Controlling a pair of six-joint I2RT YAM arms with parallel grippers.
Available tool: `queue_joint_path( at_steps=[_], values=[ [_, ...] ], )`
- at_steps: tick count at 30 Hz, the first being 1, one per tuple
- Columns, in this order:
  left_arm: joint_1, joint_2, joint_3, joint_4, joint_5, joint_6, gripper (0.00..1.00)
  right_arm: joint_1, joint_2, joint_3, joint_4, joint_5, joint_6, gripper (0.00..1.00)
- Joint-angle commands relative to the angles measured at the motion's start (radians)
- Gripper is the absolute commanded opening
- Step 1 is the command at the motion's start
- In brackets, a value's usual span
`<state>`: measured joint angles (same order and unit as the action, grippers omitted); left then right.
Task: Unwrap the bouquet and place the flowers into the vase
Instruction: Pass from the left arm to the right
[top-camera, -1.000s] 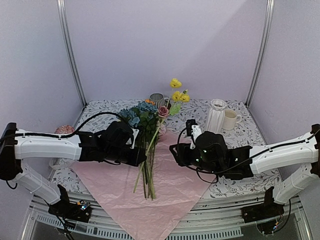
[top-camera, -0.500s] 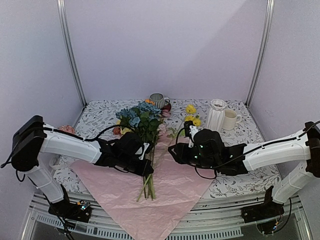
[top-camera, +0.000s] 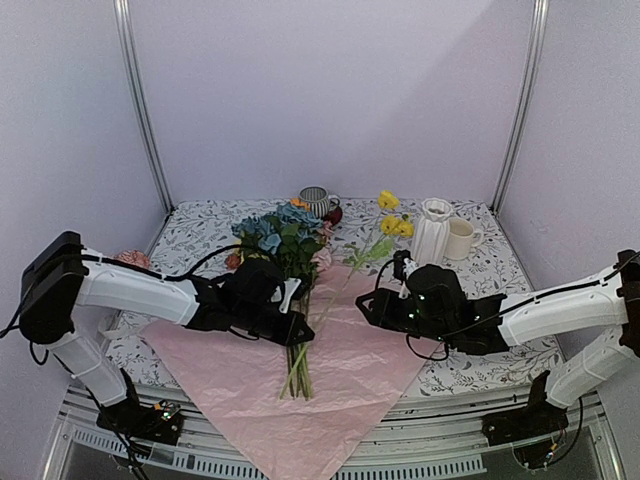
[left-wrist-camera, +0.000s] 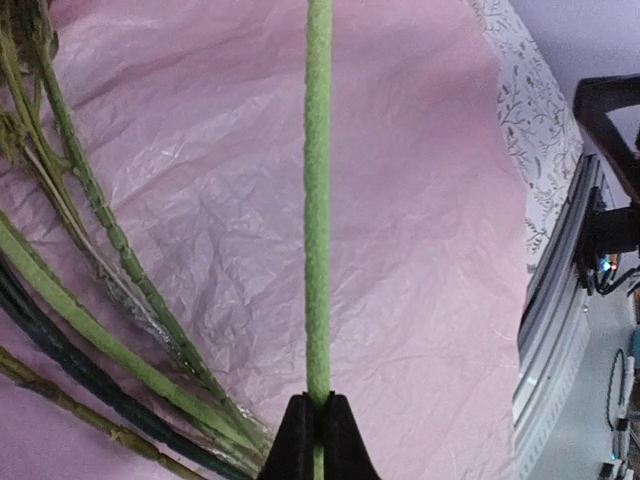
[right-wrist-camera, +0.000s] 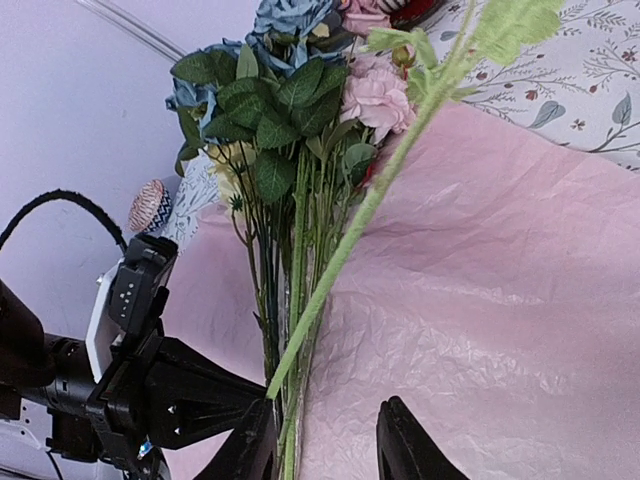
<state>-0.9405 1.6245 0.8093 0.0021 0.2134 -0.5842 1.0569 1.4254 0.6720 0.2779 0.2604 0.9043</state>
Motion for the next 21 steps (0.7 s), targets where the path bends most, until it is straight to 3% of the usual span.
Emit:
queue_joint_path(
  at_steps=[1,5,9,13,21],
  values=[
    [0.004,-0.101,-0.044,0.06,-0.017,0.009,0.0,-0.031,-0.07,-0.024,0.102,0.011,0.015,0.37],
    [0.003,-0.211,-0.099,0.099,-0.047,0.004,0.0,-0.038,-0.087,0.027,0.157,-0.076,-0.103,0.41],
    [0.0,-0.335,-0.169,0.165,-0.067,0.01,0.0,-0.038,-0.113,0.077,0.229,-0.175,-0.266,0.51],
    [0.0,-0.457,-0.241,0.238,-0.066,0.015,0.0,-0.039,-0.131,0.136,0.252,-0.254,-0.344,0.52],
    [-0.007,-0.633,-0.352,0.432,-0.022,0.048,0.0,-0.03,-0.086,0.178,0.456,-0.518,-0.456,0.57]
  ],
)
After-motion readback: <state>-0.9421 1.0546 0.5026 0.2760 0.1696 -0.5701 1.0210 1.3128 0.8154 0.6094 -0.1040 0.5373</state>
